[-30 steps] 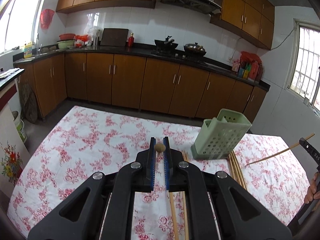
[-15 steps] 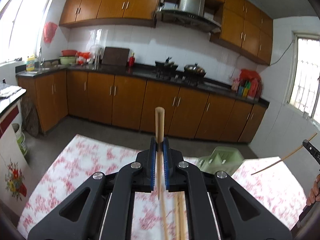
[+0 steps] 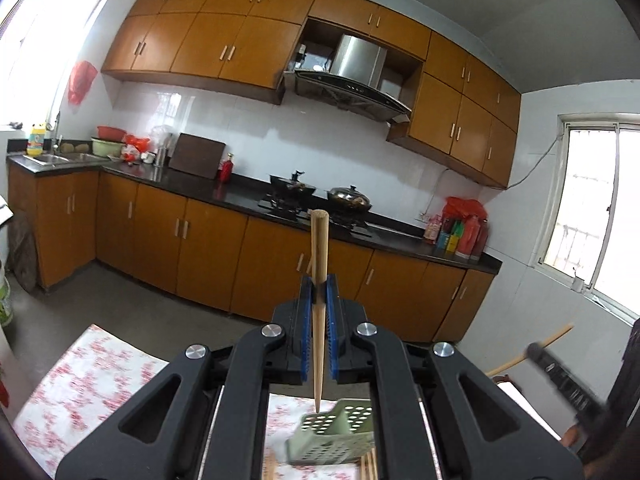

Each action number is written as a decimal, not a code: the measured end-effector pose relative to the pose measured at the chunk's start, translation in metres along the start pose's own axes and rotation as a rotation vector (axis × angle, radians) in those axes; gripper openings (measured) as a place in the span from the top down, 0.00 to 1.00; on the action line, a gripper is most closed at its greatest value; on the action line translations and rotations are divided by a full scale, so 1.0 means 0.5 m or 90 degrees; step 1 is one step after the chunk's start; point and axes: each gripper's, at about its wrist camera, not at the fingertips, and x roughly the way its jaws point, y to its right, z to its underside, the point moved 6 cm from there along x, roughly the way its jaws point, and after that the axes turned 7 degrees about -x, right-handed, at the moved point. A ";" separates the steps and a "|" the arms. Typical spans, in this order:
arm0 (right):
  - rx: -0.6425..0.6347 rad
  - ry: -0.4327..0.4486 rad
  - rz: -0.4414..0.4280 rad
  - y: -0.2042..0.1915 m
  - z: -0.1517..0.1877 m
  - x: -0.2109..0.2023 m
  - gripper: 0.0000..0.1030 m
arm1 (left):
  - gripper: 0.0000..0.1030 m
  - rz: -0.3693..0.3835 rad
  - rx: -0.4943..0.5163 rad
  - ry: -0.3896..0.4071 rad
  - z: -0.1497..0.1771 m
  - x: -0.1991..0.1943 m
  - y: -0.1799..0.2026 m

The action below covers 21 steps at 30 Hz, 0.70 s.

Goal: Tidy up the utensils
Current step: 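Raise both held chopsticks upright and carry them over the green holder, then open both tools to drop the chopsticks into the green holder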

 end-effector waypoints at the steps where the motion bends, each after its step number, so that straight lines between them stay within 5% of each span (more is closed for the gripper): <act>1: -0.007 -0.012 0.001 -0.006 0.013 0.014 0.93 | 0.93 0.000 0.001 -0.004 0.011 0.008 0.002; 14: -0.008 -0.093 0.018 -0.003 0.108 0.101 0.93 | 0.93 -0.012 0.015 -0.108 0.153 0.095 -0.005; 21: 0.001 -0.080 0.028 0.005 0.106 0.085 0.83 | 0.87 -0.016 0.009 -0.121 0.153 0.083 -0.019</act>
